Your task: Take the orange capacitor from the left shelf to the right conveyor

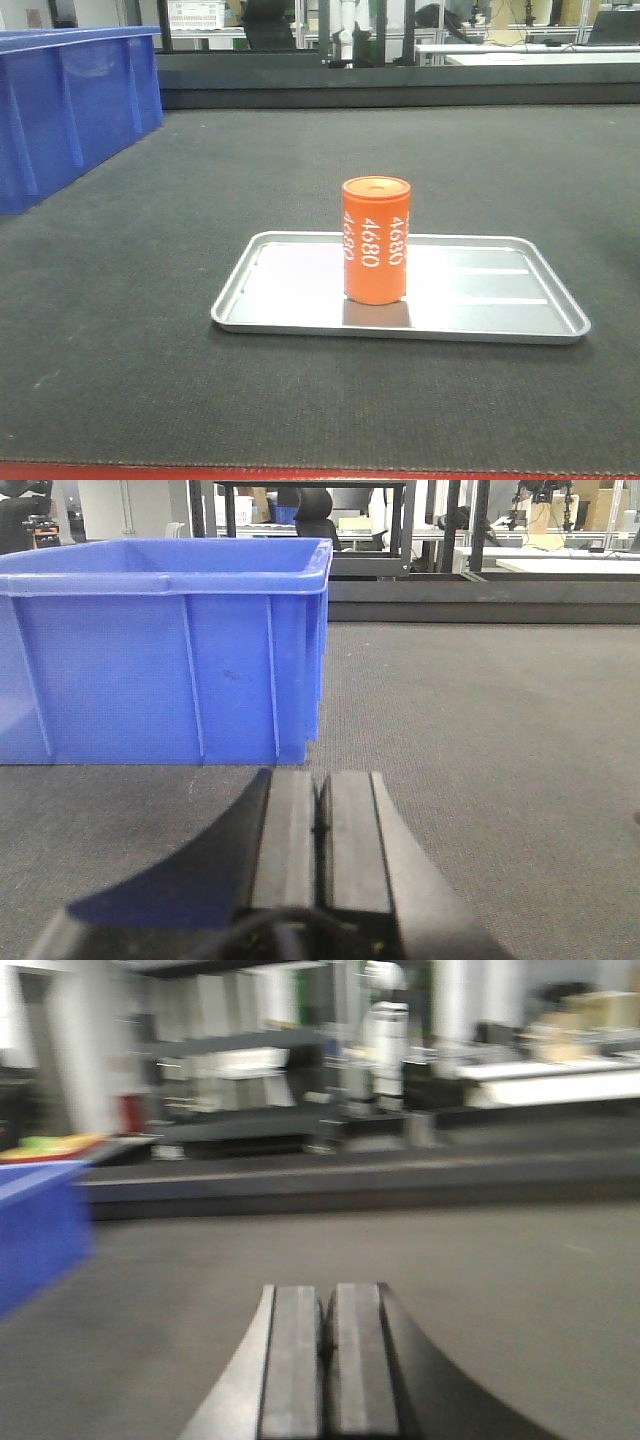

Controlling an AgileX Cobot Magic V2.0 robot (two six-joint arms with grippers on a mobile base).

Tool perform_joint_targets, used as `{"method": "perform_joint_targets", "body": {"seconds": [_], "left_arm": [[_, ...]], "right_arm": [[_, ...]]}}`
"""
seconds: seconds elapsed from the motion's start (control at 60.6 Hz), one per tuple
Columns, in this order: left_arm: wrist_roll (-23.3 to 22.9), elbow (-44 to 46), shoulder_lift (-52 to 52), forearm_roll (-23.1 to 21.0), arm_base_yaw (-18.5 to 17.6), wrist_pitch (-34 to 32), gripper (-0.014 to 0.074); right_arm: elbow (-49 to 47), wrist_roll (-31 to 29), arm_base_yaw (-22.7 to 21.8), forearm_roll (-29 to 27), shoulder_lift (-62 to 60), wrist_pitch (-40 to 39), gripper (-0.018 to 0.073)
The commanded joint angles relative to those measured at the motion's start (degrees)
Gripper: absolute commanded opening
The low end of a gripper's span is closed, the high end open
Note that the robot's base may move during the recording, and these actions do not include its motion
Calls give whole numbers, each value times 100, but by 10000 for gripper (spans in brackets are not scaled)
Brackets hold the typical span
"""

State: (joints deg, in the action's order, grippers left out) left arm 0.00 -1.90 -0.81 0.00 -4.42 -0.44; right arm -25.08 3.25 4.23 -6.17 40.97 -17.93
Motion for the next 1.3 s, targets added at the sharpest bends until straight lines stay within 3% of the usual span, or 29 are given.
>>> {"method": "perform_joint_targets", "body": {"seconds": [0.0,0.132,0.33,0.594,0.808,1.287], "left_arm": [[0,45,58,-31,-32,-475,-105],[0,45,58,-31,-32,-475,-105],[0,45,58,-31,-32,-475,-105],[0,45,58,-31,-32,-475,-105],[0,45,58,-31,-32,-475,-105],[0,45,58,-31,-32,-475,-105]], "right_arm": [[-164,-259,-640,9,-478,324,48],[14,-872,-1039,26,-1467,1375,48],[363,-781,-931,-2,-3334,2321,48],[1147,-781,-906,-2,-3996,2156,48],[1969,-781,-839,35,-4264,1586,48],[2138,-732,-658,-5,-4269,1572,48]]}}
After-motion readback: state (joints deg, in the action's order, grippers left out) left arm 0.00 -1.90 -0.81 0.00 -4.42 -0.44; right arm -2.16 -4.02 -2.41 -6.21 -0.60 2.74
